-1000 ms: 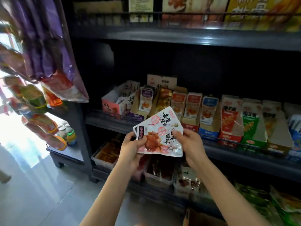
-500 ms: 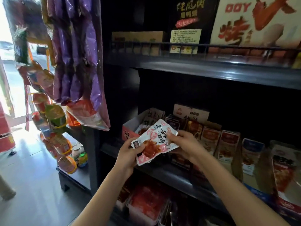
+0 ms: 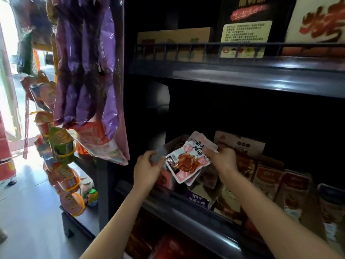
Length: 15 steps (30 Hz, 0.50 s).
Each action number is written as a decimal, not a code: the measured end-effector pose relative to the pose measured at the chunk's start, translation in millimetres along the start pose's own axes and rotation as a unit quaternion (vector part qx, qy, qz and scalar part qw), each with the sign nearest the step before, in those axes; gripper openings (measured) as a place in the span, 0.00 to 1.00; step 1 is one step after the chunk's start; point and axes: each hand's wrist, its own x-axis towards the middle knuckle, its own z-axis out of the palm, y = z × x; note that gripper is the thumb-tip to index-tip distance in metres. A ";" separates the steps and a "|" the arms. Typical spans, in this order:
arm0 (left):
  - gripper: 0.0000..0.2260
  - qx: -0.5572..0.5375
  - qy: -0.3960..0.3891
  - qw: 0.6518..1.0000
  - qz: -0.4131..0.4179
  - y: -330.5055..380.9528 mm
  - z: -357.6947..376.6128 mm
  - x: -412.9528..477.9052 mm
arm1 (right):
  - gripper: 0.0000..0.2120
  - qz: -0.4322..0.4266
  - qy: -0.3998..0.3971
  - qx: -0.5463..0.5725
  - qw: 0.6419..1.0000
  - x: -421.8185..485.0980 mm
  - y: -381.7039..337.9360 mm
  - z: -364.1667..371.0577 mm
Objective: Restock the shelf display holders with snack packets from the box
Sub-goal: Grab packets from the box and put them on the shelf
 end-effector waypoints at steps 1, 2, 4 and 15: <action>0.21 0.035 0.002 0.999 0.012 -1.1 0.5 8.7 | 0.06 0.001 0.009 0.005 1.000 5.8 0.1 2.4; 0.24 0.057 -0.006 0.998 0.010 -2.1 1.9 17.8 | 0.06 0.005 0.020 0.014 1.000 10.9 0.6 5.3; 0.27 0.060 -0.031 0.998 -0.021 -6.2 5.5 32.8 | 0.07 0.009 0.040 0.039 0.998 19.4 1.4 10.5; 0.28 -0.055 -0.090 0.994 -0.037 -20.9 10.4 12.9 | 0.04 -0.063 0.046 -0.035 0.996 45.9 6.9 25.4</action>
